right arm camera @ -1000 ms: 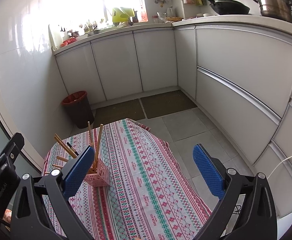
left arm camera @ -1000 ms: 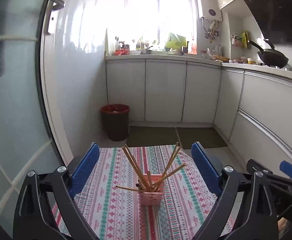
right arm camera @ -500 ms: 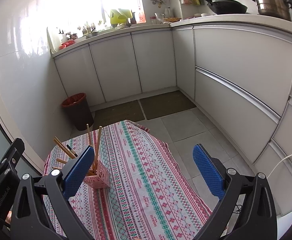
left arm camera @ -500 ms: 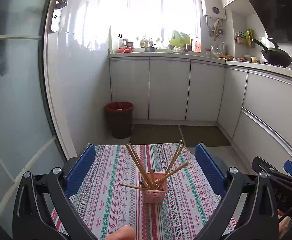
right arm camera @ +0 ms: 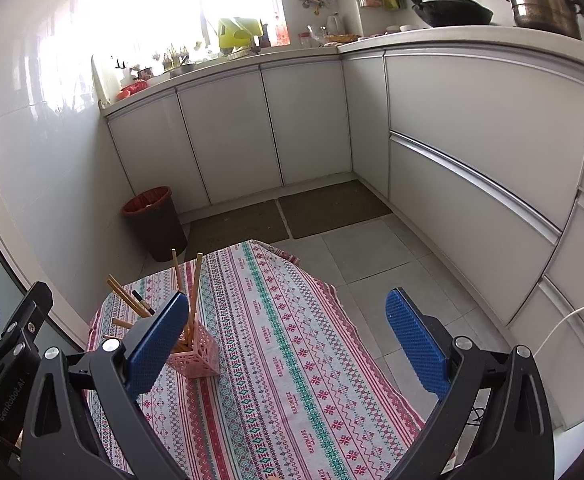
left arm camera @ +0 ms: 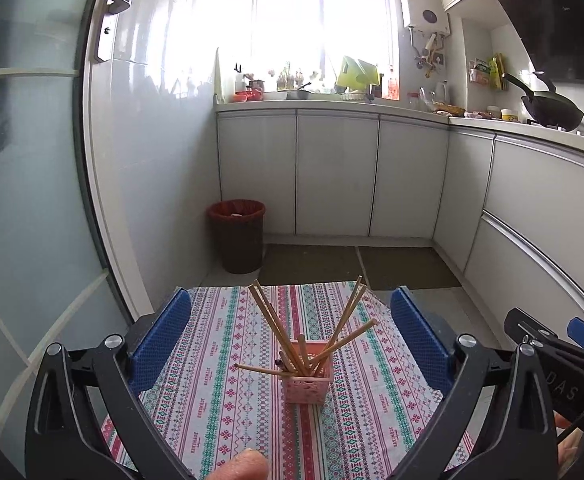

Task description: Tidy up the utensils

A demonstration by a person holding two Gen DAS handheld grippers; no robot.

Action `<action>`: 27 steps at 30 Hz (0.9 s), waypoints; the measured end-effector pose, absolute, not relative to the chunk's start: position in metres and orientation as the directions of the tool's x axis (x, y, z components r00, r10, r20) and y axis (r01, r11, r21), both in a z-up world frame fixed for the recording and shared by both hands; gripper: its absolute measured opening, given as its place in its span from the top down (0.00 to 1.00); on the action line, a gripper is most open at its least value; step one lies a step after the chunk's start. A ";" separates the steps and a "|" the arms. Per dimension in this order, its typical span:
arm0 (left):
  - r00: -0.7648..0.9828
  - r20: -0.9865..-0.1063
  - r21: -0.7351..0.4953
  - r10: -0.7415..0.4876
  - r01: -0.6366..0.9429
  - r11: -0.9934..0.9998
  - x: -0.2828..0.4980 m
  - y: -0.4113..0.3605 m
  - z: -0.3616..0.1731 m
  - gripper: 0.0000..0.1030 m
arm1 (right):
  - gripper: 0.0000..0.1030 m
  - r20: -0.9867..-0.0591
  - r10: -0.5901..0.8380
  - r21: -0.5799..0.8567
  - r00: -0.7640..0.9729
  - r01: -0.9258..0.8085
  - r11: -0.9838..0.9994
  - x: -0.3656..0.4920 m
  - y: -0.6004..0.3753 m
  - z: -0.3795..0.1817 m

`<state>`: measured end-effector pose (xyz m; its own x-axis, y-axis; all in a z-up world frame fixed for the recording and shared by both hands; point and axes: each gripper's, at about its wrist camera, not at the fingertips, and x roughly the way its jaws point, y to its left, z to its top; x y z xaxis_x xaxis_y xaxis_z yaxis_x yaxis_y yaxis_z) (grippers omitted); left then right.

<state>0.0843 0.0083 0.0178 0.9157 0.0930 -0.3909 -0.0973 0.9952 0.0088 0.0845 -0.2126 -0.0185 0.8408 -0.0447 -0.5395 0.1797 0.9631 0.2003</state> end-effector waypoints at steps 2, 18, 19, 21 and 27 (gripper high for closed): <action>0.915 -0.391 0.009 0.095 -0.099 0.995 0.085 0.008 0.018 0.07 | 0.07 -0.541 -0.043 0.202 0.840 0.179 0.963 0.085 -0.212 -0.019; 0.913 -0.395 0.012 0.101 -0.105 0.994 0.085 0.008 0.016 0.07 | 0.07 -0.548 -0.041 0.202 0.835 0.180 0.963 0.087 -0.210 -0.020; 0.913 -0.394 0.013 0.101 -0.104 0.994 0.085 0.008 0.016 0.07 | 0.07 -0.549 -0.041 0.202 0.835 0.179 0.963 0.087 -0.210 -0.020; 0.913 -0.395 0.013 0.100 -0.103 0.995 0.085 0.008 0.016 0.07 | 0.07 -0.549 -0.040 0.203 0.835 0.179 0.963 0.087 -0.210 -0.020; 0.912 -0.397 0.015 0.104 -0.106 0.994 0.085 0.009 0.015 0.07 | 0.07 -0.551 -0.039 0.202 0.834 0.179 0.963 0.088 -0.209 -0.021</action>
